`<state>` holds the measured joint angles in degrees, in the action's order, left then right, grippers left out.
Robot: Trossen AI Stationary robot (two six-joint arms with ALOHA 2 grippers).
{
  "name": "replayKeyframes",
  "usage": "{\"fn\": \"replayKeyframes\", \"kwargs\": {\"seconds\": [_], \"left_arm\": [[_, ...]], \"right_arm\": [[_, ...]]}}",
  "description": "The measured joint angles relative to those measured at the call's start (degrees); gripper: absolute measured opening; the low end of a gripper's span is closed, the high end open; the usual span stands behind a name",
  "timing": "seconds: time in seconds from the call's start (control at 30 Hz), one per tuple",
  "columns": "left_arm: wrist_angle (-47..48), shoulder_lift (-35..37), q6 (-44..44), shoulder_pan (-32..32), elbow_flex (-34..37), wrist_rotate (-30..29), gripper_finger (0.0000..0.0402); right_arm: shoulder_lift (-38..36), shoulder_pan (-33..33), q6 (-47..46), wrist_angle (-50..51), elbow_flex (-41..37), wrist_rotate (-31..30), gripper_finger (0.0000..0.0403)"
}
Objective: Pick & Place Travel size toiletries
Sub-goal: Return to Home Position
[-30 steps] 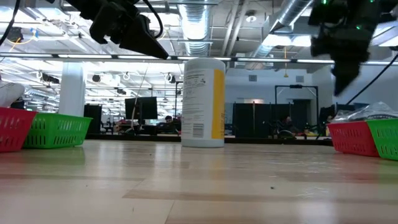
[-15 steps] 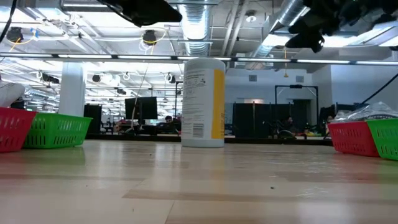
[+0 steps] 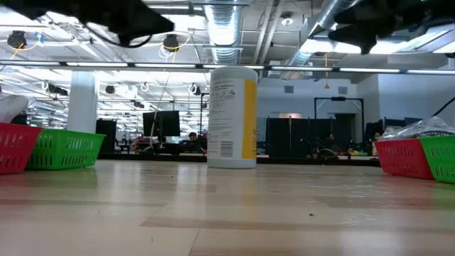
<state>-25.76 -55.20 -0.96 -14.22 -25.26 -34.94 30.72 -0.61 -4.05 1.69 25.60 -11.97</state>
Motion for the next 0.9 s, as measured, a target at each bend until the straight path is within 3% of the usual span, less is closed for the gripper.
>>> {"fn": "replayKeyframes", "kwargs": {"seconds": [0.27,0.67,0.9], "left_arm": [[0.2,15.4,-0.1,-0.1,9.0,-0.1,0.0004],[0.2,28.3,2.3,0.0,21.0,0.0,0.0004],[2.4,33.8,5.7,0.0,24.9,0.3,0.0004]], "right_arm": [[-10.2,-2.0,4.6,-6.4,-8.8,-6.5,0.0240],[-30.1,-2.0,9.0,-14.9,-24.9,-5.9,0.0240],[-30.0,-2.1,7.8,-11.9,-25.2,-3.9,0.0240]]}}
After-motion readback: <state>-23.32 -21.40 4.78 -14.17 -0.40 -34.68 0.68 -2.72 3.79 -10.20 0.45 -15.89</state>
